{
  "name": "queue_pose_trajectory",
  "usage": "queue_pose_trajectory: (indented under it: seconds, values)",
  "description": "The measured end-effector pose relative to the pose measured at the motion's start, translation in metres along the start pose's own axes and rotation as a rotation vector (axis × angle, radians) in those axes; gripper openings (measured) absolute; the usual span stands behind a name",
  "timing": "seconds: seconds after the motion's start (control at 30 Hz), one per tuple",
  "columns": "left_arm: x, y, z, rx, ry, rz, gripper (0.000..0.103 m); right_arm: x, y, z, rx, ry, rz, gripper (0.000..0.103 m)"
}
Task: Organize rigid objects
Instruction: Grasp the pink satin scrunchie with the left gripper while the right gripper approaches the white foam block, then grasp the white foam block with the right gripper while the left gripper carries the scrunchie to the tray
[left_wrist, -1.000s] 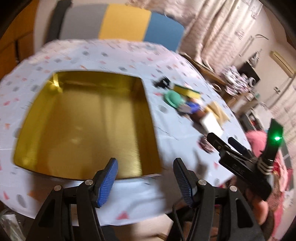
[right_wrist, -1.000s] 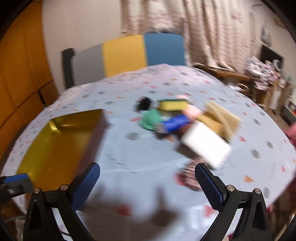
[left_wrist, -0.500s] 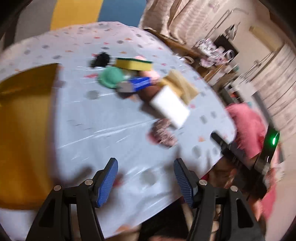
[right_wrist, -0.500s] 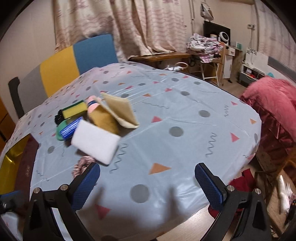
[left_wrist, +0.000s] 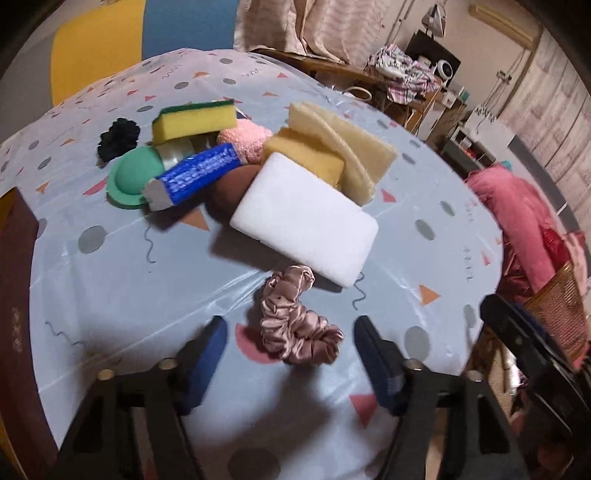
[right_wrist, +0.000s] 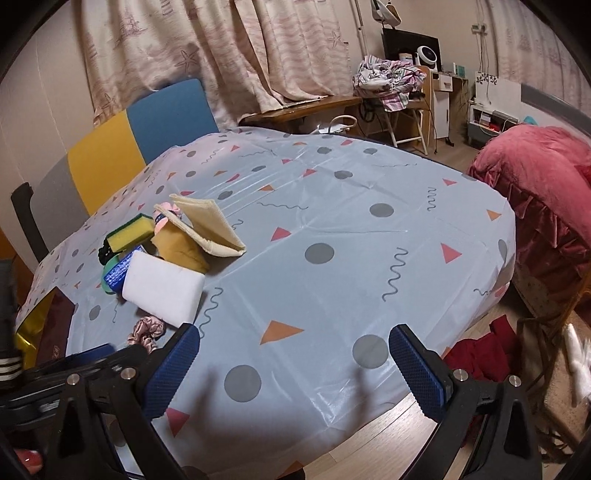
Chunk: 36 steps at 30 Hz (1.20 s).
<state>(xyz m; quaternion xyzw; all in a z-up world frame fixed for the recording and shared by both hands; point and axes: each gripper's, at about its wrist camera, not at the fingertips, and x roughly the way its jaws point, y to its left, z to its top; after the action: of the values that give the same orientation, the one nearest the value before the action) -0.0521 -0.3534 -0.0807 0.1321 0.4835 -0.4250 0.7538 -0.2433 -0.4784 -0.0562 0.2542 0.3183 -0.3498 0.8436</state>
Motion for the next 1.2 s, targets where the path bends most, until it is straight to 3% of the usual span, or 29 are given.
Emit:
queue_pose_trajectory:
  seconds: [0.1, 0.43, 0.63, 0.83, 1.07, 1.1, 1.2]
  values:
    - [0.016, -0.003, 0.001, 0.027, 0.029, 0.036, 0.045, 0.003, 0.002, -0.002, 0.000, 0.007, 0.014, 0.103]
    - [-0.001, 0.016, -0.023, 0.045, -0.005, -0.032, 0.019, 0.009, 0.024, -0.004, -0.052, 0.002, 0.107, 0.103]
    - [-0.017, 0.033, -0.038, 0.016, -0.006, -0.048, 0.017, 0.024, 0.065, 0.002, -0.223, 0.002, 0.168, 0.103]
    - [-0.031, 0.048, -0.053, -0.002, -0.016, -0.024, 0.016, 0.047, 0.111, 0.013, -0.427, -0.017, 0.157, 0.103]
    - [-0.042, 0.056, -0.063, -0.006, -0.023, -0.025, 0.016, 0.090, 0.147, 0.005, -0.688, 0.019, 0.074, 0.102]
    - [-0.045, 0.056, -0.064, -0.012, -0.025, -0.027, 0.016, 0.094, 0.147, 0.003, -0.691, 0.024, 0.078, 0.098]
    - [-0.050, 0.058, -0.064, -0.023, -0.032, -0.040, 0.016, 0.100, 0.142, 0.002, -0.651, 0.062, 0.115, 0.071]
